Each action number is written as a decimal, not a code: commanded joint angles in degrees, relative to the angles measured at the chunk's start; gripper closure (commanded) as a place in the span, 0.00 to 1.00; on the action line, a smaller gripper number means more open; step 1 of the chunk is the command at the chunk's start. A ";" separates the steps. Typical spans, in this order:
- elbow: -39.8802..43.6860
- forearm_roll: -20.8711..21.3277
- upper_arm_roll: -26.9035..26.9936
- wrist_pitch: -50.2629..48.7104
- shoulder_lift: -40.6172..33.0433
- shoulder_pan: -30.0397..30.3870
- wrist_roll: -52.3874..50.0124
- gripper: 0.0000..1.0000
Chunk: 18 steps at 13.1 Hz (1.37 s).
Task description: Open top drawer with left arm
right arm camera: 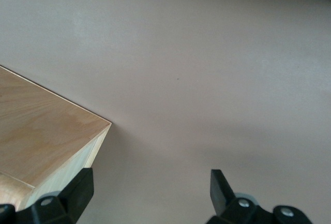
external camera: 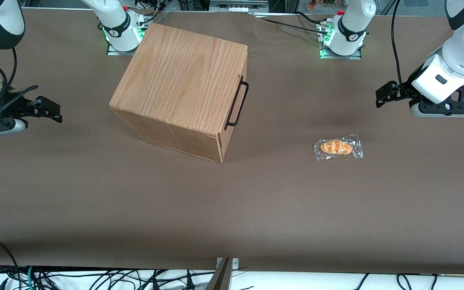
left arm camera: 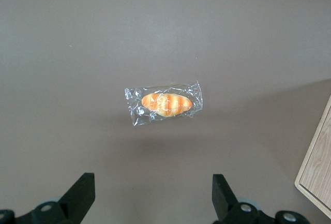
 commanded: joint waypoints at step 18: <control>1.64 0.79 -0.18 -1.91 0.98 -0.47 0.42 0.00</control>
